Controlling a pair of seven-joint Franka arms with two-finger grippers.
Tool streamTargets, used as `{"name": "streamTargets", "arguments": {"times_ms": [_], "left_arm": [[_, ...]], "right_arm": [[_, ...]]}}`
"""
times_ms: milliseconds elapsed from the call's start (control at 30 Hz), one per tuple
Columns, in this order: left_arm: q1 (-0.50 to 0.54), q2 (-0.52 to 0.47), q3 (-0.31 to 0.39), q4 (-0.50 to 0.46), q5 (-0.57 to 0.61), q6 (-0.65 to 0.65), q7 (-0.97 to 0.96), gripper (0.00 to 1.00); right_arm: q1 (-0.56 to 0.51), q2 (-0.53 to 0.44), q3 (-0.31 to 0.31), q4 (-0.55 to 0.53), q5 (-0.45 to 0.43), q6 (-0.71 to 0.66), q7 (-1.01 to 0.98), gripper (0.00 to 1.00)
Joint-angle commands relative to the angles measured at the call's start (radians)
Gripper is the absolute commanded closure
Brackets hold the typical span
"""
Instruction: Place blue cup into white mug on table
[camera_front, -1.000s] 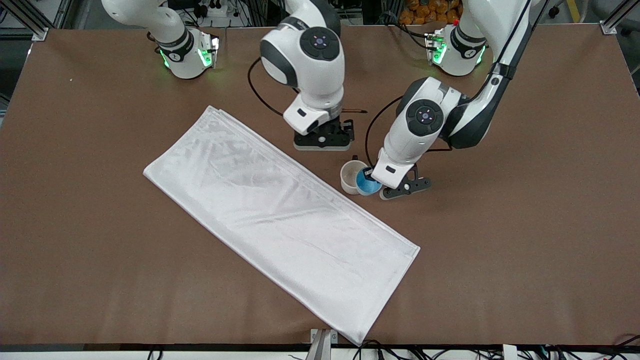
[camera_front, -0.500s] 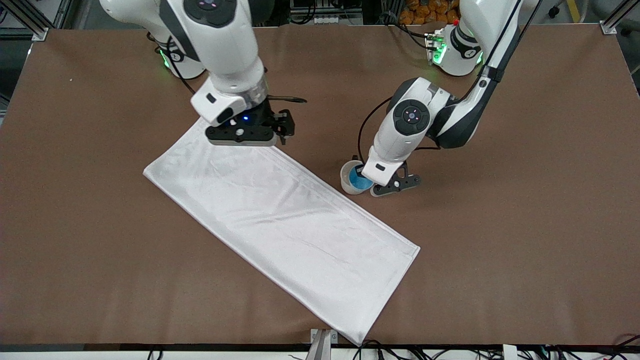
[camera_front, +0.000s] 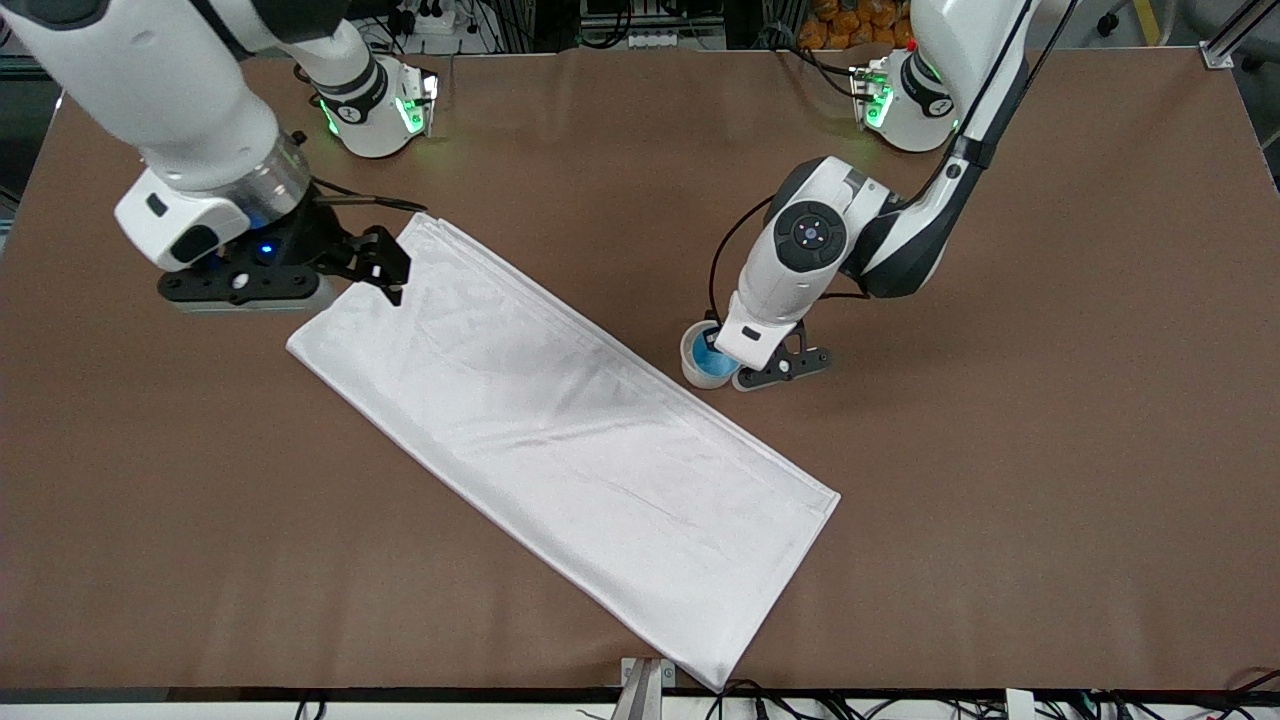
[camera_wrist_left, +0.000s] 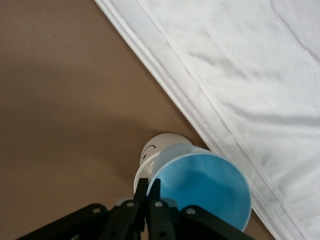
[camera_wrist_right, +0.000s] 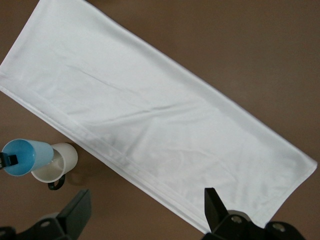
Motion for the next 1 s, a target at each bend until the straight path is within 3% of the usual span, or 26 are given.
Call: {"name": "streamTargets", "arguments": {"times_ms": [0, 267, 500, 967], "left_arm": [[-0.012, 0.011, -0.001, -0.012, 0.014, -0.005, -0.046, 1.00], [-0.020, -0.002, 0.001, -0.018, 0.016, -0.046, -0.068, 1.00], [-0.023, -0.025, -0.001, -0.066, 0.040, -0.045, -0.071, 1.00], [-0.017, -0.011, 0.001, -0.031, 0.050, -0.036, -0.076, 1.00]], "right_arm": [[-0.063, -0.039, 0.013, -0.044, -0.010, 0.000, -0.066, 0.00], [-0.176, -0.065, 0.016, -0.064, -0.005, 0.000, -0.216, 0.00], [-0.210, -0.091, 0.015, -0.096, -0.005, 0.013, -0.221, 0.00], [-0.249, -0.102, 0.015, -0.113, -0.005, 0.023, -0.259, 0.00]]}}
